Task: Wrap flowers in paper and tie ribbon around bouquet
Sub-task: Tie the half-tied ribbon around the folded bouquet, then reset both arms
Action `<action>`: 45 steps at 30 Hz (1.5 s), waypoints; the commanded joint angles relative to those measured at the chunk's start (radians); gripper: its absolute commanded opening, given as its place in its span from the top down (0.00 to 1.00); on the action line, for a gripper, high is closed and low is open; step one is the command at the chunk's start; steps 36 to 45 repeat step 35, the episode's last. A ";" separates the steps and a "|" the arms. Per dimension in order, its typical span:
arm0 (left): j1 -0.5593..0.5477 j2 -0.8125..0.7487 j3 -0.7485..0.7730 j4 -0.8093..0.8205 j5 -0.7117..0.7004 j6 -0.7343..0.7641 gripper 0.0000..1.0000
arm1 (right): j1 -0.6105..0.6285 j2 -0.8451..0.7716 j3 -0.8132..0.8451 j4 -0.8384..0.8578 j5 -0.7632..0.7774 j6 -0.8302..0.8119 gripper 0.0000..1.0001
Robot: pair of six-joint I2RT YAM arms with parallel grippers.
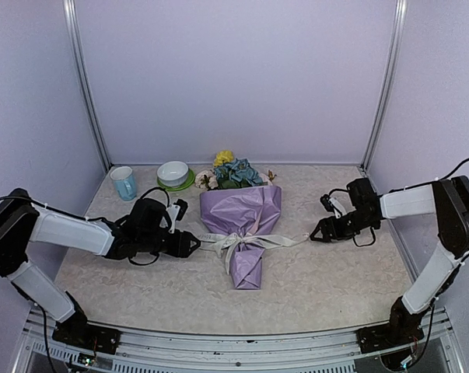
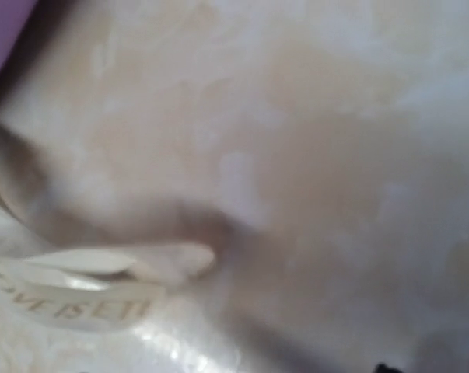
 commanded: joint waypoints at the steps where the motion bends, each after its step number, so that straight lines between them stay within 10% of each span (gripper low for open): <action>1: -0.020 -0.112 0.032 -0.023 0.004 0.066 0.33 | -0.012 -0.116 0.048 -0.057 0.023 -0.003 0.15; 3: -0.023 -0.169 0.015 -0.013 0.024 0.081 0.27 | -0.012 -0.166 0.066 -0.066 0.050 -0.001 0.01; 11: -0.011 -0.425 -0.033 -0.062 -0.388 0.046 0.01 | -0.014 -0.479 -0.023 0.150 0.282 0.030 0.00; 25: 0.224 -0.466 -0.166 -0.121 -0.885 -0.142 0.01 | -0.015 -0.635 -0.387 0.568 0.754 0.144 0.00; 45: 0.252 -0.529 -0.233 0.014 -0.926 -0.013 0.01 | -0.014 -0.545 -0.377 0.566 0.804 0.165 0.00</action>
